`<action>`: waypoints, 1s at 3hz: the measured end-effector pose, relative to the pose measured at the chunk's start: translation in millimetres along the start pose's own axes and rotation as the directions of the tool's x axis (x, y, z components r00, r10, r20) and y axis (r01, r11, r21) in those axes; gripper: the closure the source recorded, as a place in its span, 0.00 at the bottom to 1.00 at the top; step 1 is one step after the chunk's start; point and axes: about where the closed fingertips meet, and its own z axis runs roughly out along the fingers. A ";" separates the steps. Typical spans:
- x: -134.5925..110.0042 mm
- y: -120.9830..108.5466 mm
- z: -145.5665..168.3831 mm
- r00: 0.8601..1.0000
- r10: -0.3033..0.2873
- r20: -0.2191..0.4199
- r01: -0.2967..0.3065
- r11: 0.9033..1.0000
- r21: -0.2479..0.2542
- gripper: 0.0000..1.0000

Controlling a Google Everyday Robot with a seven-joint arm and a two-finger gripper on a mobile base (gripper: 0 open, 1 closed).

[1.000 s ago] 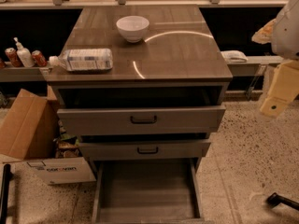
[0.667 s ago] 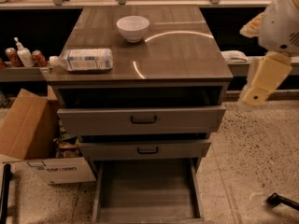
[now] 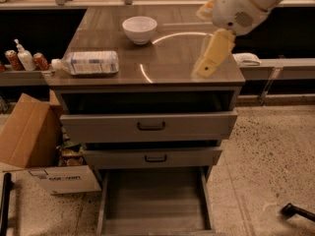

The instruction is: Place blue plastic bottle into bottom drawer

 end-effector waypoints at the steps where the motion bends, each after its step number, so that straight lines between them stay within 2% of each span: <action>1: -49.0 -18.3 63.6 0.993 -0.045 0.106 0.053 0.996 -0.077 0.00; 2: -49.0 -18.3 63.8 0.993 -0.045 0.106 0.053 0.996 -0.077 0.00; 3: -55.2 -40.3 92.4 0.993 -0.086 0.081 0.093 0.992 -0.085 0.00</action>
Offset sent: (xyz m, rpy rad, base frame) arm 0.0318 0.0587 -0.0152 0.0738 0.0163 0.0924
